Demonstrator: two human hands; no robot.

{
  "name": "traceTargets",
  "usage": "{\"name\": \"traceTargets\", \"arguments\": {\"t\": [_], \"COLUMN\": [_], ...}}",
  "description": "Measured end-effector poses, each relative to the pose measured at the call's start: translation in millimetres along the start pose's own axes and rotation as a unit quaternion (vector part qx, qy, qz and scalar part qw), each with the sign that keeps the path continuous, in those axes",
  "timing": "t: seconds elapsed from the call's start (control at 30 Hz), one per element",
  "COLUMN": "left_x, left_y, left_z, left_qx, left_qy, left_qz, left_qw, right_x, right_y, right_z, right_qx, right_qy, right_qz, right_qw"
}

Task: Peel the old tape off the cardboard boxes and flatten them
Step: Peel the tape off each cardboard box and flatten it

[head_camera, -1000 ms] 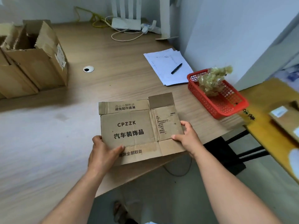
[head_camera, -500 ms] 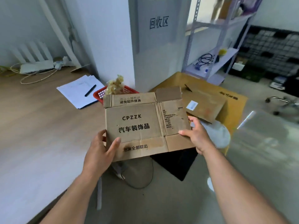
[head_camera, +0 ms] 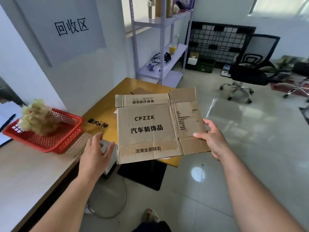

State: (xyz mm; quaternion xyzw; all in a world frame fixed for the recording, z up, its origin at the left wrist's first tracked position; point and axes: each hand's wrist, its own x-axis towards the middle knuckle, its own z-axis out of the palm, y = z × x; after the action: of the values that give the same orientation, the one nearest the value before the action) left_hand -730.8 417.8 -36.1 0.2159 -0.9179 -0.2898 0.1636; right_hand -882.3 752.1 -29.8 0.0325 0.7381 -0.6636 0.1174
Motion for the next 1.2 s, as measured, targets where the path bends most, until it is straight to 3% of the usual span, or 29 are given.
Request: {"name": "traceTargets", "arguments": {"t": [0.27, 0.6, 0.87, 1.2], "left_x": [77, 115, 113, 126], "left_y": [41, 34, 47, 121], "left_z": [79, 105, 116, 175], "left_qx": [0.005, 0.054, 0.084, 0.107], "left_qy": [-0.033, -0.026, 0.040, 0.024], "left_qz": [0.001, -0.063, -0.178, -0.275], "left_qw": [0.999, 0.996, 0.980, 0.955], "right_x": [94, 210, 315, 423], "right_y": [-24, -41, -53, -51], "right_z": [-39, -12, 37, 88], "right_qx": [-0.032, -0.068, -0.115, -0.185], "right_qy": [0.025, -0.072, -0.199, -0.394], "right_qz": [0.017, 0.050, 0.037, 0.069], "right_qw": [0.999, 0.994, 0.972, 0.898]}}
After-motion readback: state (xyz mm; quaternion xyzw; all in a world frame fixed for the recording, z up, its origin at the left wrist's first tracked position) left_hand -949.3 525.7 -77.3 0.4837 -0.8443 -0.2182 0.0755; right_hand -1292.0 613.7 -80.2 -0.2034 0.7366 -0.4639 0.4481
